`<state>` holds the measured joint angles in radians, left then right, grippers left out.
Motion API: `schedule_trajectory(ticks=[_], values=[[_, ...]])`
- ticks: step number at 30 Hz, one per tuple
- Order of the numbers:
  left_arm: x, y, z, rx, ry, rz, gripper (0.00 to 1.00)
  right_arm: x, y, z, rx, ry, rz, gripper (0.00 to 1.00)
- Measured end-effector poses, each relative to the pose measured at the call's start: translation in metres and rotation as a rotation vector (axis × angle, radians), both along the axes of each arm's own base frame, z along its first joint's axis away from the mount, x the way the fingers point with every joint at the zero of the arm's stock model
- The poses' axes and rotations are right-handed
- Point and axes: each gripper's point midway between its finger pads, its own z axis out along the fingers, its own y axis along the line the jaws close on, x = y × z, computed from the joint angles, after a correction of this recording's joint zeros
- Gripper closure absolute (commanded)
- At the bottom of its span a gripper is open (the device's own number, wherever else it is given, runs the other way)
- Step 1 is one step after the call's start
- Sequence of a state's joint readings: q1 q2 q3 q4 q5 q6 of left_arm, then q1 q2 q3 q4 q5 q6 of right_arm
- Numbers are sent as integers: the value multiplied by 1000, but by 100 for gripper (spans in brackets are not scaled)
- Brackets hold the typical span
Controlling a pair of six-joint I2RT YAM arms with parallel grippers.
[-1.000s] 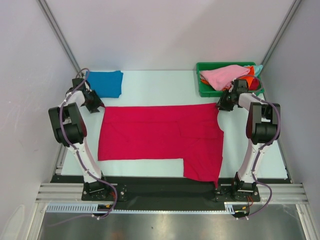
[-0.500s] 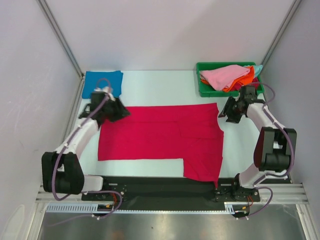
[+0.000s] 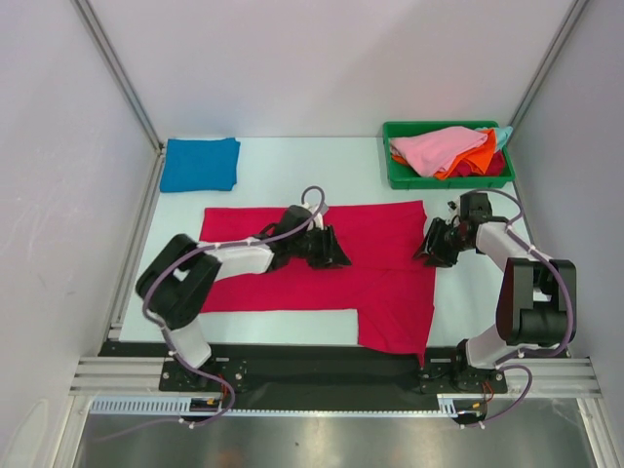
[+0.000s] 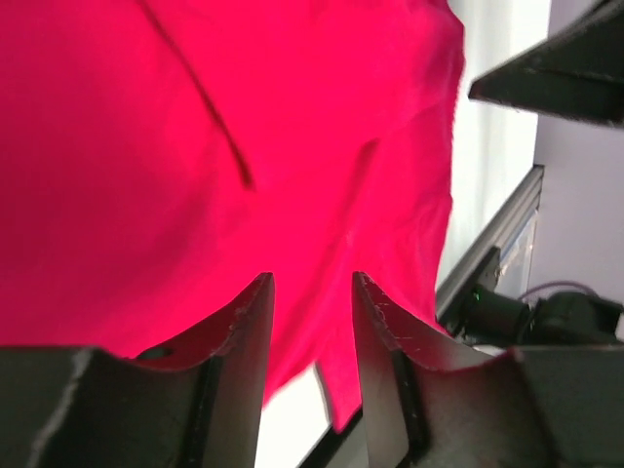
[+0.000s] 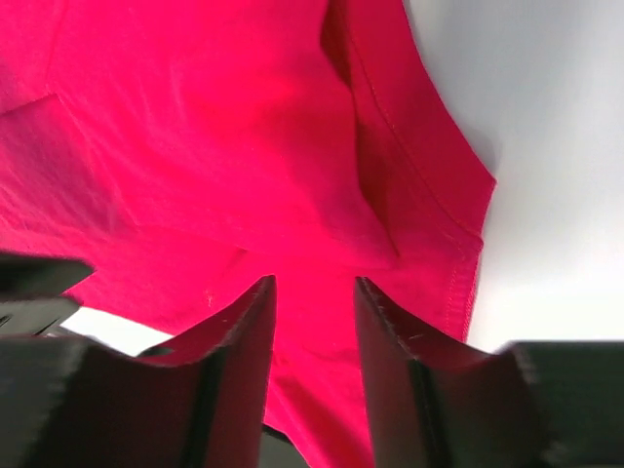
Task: Fold and stack the t-shirts
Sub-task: Fold the tshirt
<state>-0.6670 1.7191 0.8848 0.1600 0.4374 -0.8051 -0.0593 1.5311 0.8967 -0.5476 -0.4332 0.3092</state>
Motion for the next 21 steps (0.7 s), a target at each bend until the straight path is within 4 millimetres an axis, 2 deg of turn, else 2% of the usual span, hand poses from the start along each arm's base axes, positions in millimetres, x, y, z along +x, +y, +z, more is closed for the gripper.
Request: schedule_trajectory(ticks=[3,5,8,15,21], values=[[10,-17,-12,3,20,2,61,3,1,-3,4,-3,2,66],[16,-23,-15,2,28,9,62,5,1,-6,5,0,2,67],[24,-28,-17,6,35,20,58,5,0,-12,4,13,0,66],[35,-34,-18,25,40,35,58,-4,-4,-22,-2,43,-14,62],[30,-30,-42,77,99,38,58,-3,-8,-23,-5,40,-19,62]])
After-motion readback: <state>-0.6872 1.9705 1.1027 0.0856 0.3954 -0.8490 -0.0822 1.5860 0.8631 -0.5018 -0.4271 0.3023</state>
